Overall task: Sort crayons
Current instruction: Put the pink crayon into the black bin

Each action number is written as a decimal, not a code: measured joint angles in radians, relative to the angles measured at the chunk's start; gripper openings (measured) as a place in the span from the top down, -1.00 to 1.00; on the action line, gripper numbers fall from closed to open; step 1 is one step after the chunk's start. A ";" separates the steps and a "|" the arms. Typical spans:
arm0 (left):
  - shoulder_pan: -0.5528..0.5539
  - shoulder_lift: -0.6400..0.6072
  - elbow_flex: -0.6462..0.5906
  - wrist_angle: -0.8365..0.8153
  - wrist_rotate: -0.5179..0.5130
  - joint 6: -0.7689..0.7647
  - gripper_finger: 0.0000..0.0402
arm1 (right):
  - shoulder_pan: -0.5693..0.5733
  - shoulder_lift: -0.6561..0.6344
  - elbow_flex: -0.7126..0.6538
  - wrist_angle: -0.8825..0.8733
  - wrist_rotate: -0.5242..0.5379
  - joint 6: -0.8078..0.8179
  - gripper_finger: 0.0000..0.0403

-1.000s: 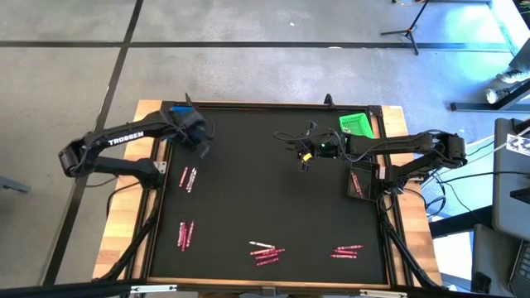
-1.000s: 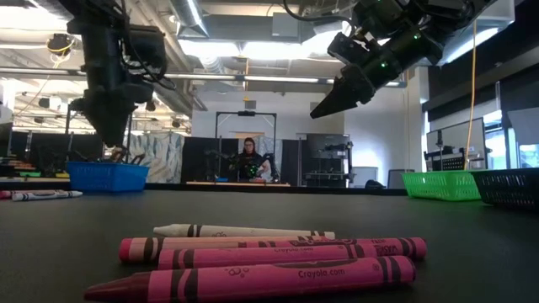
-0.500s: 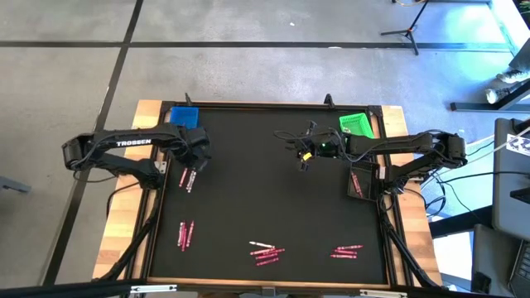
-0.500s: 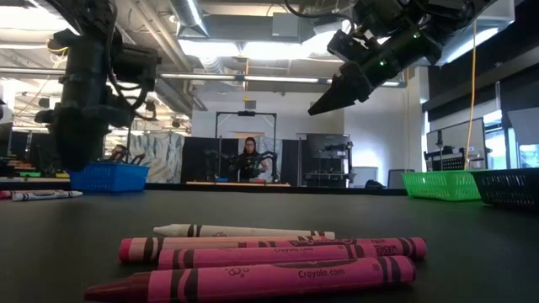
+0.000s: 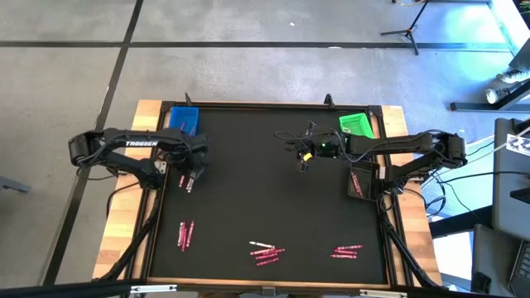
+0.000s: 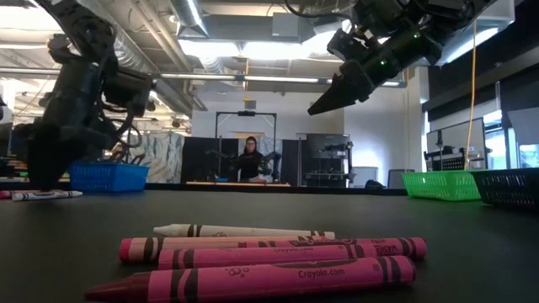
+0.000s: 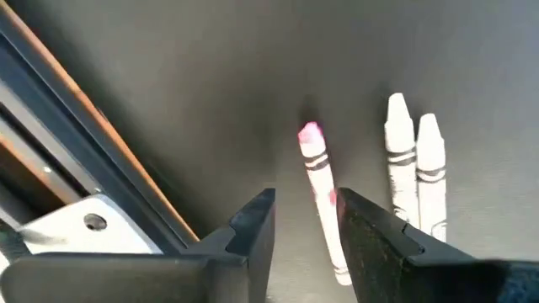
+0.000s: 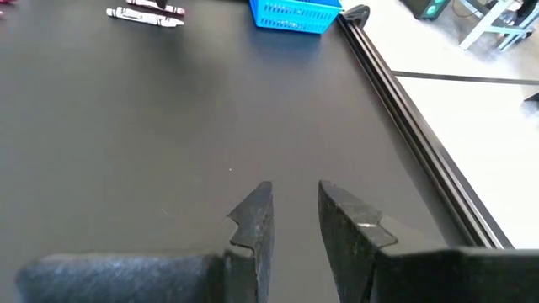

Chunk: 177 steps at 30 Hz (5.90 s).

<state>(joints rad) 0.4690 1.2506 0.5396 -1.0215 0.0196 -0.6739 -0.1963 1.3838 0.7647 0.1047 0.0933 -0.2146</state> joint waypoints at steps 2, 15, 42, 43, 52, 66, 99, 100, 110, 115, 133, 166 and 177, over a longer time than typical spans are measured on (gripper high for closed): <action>0.000 0.000 -0.016 0.010 0.000 0.001 0.41 | 0.000 0.000 0.000 0.000 0.000 0.000 0.53; 0.000 -0.003 -0.058 0.046 0.009 0.012 0.63 | 0.000 0.000 0.000 0.002 0.000 0.000 0.53; -0.089 -0.066 0.151 -0.065 -0.130 0.061 0.92 | 0.000 0.002 0.000 0.000 -0.055 0.007 0.53; -0.104 -0.073 0.171 -0.064 -0.140 0.072 0.92 | 0.000 0.006 0.000 0.004 -0.071 0.010 0.53; -0.269 -0.147 0.262 0.168 -0.322 0.260 0.92 | 0.000 0.032 0.000 0.056 -0.254 0.037 0.15; -0.388 -0.083 0.138 0.890 -0.288 0.689 0.88 | 0.000 0.062 0.000 0.183 -0.244 0.035 -0.10; -0.394 0.152 0.114 1.646 -0.103 0.817 0.87 | 0.058 0.271 0.001 0.705 -0.300 0.076 0.12; -0.394 0.152 0.114 1.646 -0.103 0.817 0.87 | 0.058 0.271 0.001 0.706 -0.301 0.076 0.17; -0.394 0.152 0.114 1.651 -0.103 0.822 0.86 | 0.058 0.270 0.001 0.692 -0.304 0.028 0.93; -0.394 0.151 0.114 1.652 -0.103 0.825 0.69 | 0.059 0.265 0.002 0.660 -0.267 0.019 0.78; -0.458 0.150 0.114 1.349 -0.194 0.841 0.50 | 0.147 -0.276 0.029 -0.406 0.054 0.251 0.84; -0.458 0.150 0.114 1.344 -0.193 0.805 0.50 | 0.176 -0.462 -0.132 -1.243 -0.166 1.078 0.82; -0.458 0.150 0.114 1.344 -0.193 0.805 0.50 | 0.176 -0.222 -0.122 -1.250 -0.159 1.101 0.81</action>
<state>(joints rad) 0.0113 1.4006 0.6537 0.3222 -0.1738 0.1314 -0.0200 1.1615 0.6427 -1.1457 -0.0662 0.8867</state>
